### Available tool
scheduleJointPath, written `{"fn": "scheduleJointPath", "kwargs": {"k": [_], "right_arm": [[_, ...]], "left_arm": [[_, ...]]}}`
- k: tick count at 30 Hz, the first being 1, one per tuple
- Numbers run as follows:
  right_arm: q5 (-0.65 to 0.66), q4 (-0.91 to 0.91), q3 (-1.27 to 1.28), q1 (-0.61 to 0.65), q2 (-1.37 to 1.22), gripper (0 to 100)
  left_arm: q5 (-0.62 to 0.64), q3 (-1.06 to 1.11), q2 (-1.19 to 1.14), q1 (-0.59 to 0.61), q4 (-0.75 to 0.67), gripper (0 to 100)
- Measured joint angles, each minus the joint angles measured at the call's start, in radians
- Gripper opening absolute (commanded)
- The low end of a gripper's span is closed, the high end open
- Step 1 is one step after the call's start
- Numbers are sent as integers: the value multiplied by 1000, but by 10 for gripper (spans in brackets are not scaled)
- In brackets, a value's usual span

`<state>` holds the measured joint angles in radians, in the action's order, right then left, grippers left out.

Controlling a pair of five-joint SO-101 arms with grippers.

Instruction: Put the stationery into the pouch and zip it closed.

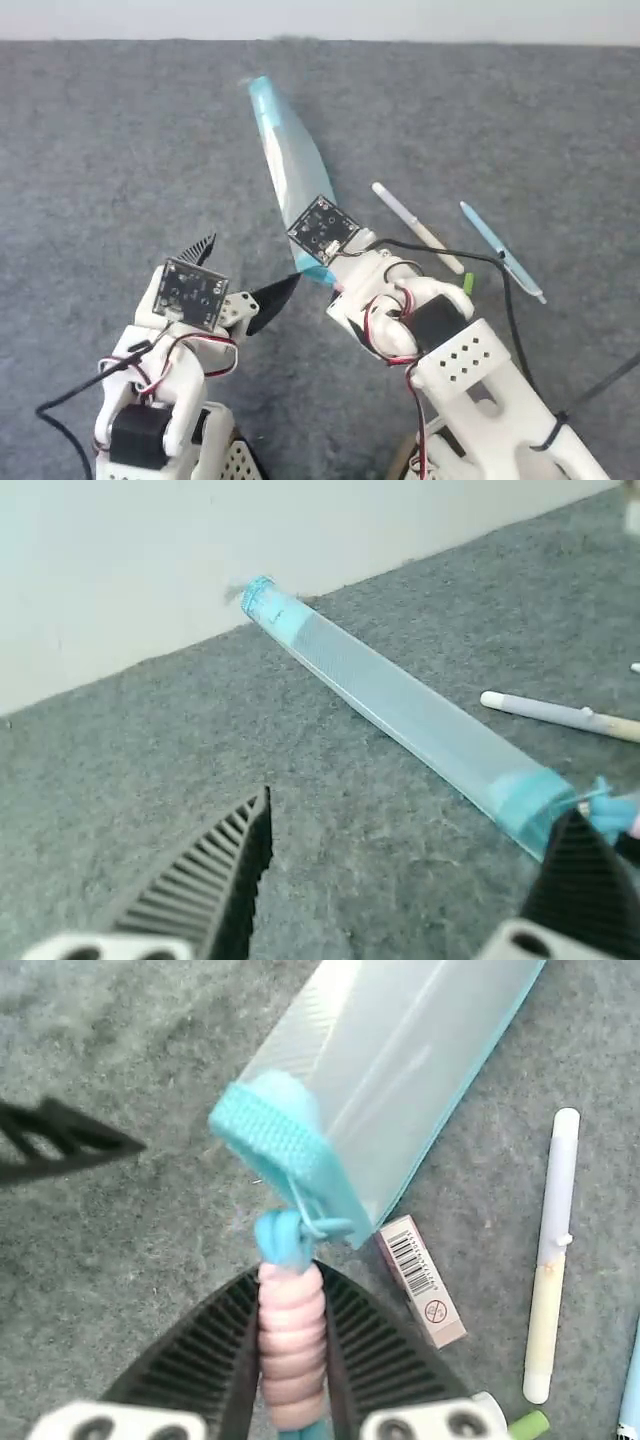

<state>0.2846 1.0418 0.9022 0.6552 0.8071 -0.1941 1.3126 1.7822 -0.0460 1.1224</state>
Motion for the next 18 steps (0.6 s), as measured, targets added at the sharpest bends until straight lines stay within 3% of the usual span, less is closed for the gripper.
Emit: {"fn": "scheduleJointPath", "kwargs": {"k": [18], "right_arm": [[0,0,0,0,0,7]], "left_arm": [[-37,31,-276,-83,-222,400]]}}
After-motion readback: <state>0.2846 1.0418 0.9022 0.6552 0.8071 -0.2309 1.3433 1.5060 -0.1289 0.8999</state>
